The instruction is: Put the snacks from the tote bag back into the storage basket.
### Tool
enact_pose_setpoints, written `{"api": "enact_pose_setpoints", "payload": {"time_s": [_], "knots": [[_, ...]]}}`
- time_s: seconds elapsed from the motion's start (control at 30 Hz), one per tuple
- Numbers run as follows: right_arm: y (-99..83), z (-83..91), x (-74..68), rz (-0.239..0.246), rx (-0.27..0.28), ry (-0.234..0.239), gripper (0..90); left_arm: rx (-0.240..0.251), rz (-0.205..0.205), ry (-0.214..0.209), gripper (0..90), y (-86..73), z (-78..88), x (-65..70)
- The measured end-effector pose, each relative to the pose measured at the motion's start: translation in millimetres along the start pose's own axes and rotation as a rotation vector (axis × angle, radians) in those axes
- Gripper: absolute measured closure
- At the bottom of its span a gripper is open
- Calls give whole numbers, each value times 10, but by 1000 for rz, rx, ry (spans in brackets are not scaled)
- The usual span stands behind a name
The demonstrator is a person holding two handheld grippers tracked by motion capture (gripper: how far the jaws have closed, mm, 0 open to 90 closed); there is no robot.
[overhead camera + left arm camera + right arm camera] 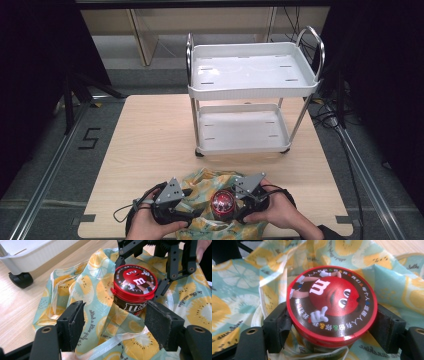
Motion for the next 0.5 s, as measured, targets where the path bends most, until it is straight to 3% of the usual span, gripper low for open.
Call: {"api": "enact_pose_setpoints", "payload": {"time_s": [0.03,0.07,0.13,0.17,0.27,0.33,0.37,0.43,0.47,0.5], "knots": [[7,12,-3,-3,4,-1,260,-9,-22,15,317,-6,8,-27],[23,21,9,20,9,1,260,-3,-11,15,316,2,12,-18],[42,52,-5,-3,21,3,260,8,-6,7,317,13,16,-11],[56,65,7,18,23,3,260,5,-9,13,317,13,22,-21],[75,108,4,-4,33,-6,260,16,5,5,316,30,25,-7],[96,124,20,23,42,-3,260,18,16,15,317,33,31,-13],[97,140,14,-4,44,-9,260,3,-17,20,317,19,40,-48],[121,159,36,7,59,-11,260,20,13,16,317,32,36,-36],[120,172,27,-20,59,-18,260,18,0,18,317,31,39,-52],[141,181,54,14,68,-19,260,9,0,17,317,22,48,-58]]}}
Point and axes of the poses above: each handheld gripper's, and its own axes: z roughly backward along the jaws, y roughly out of its top, x roughly to its right, the point moved 9 cm from there along -z, roughly forward along the jaws, and after that the axes turned 7 degrees about y, right-handed, at the moved point
